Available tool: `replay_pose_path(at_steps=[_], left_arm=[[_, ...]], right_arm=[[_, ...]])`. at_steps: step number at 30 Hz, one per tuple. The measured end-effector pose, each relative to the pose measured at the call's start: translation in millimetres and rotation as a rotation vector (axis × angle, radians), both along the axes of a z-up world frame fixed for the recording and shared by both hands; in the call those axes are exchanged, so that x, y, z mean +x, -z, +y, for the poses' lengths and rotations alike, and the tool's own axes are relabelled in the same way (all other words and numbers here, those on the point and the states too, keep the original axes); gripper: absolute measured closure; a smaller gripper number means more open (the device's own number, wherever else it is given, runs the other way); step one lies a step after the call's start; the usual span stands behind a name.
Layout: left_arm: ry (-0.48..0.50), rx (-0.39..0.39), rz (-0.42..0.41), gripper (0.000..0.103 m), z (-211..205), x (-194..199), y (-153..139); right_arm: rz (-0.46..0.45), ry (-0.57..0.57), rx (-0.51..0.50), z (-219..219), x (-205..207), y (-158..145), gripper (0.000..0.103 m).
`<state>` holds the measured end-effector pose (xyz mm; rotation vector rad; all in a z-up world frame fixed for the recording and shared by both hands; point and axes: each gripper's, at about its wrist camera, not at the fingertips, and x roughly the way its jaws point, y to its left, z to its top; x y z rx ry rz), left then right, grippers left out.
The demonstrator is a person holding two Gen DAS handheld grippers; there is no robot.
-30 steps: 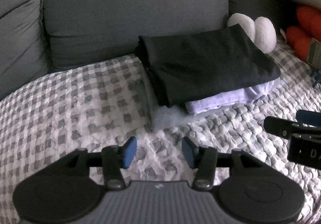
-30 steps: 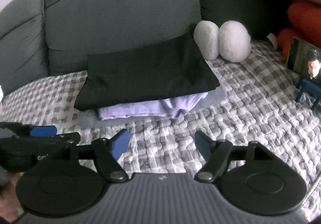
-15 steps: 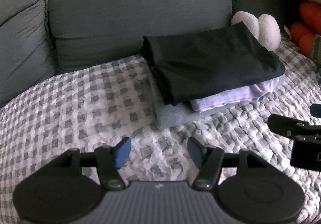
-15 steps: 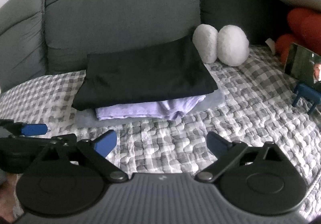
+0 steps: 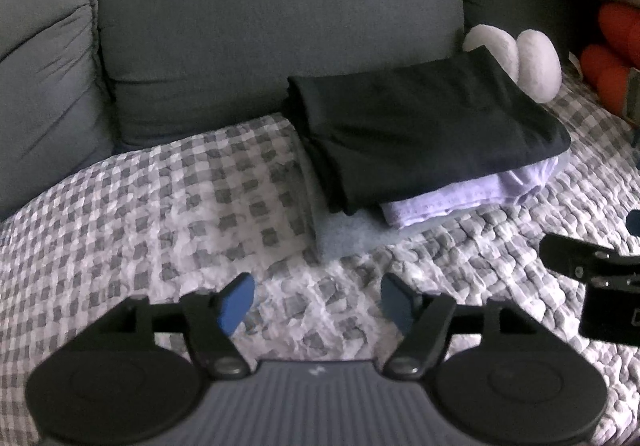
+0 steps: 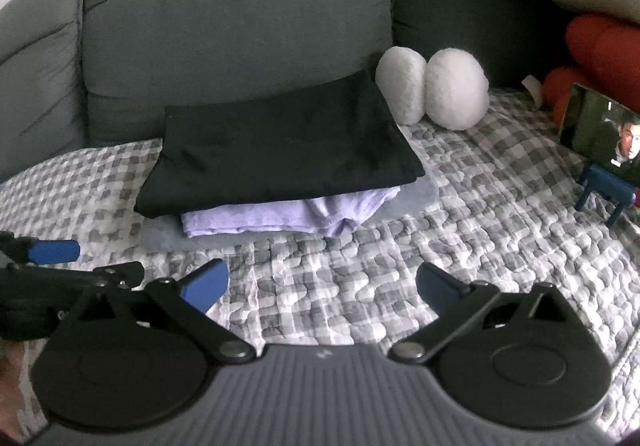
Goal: Fold clothes
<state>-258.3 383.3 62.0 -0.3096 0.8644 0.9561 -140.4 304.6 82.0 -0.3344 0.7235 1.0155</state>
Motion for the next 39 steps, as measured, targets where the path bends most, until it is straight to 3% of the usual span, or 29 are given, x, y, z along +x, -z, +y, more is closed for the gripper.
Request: replay_pose_path(at_steps=[27,39], left_arm=[[-0.014,0.018,0.014,0.014,-4.8,1.9,4.4],[-0.080,0.026,0.017,0.008,0.5,0.6,5.4]], right_arm=[[-0.011,0.012,-0.019,-2.3,2.2,3.5,0.000],[-0.013,0.010,-0.029,-1.5,2.0,4.4,0.000]])
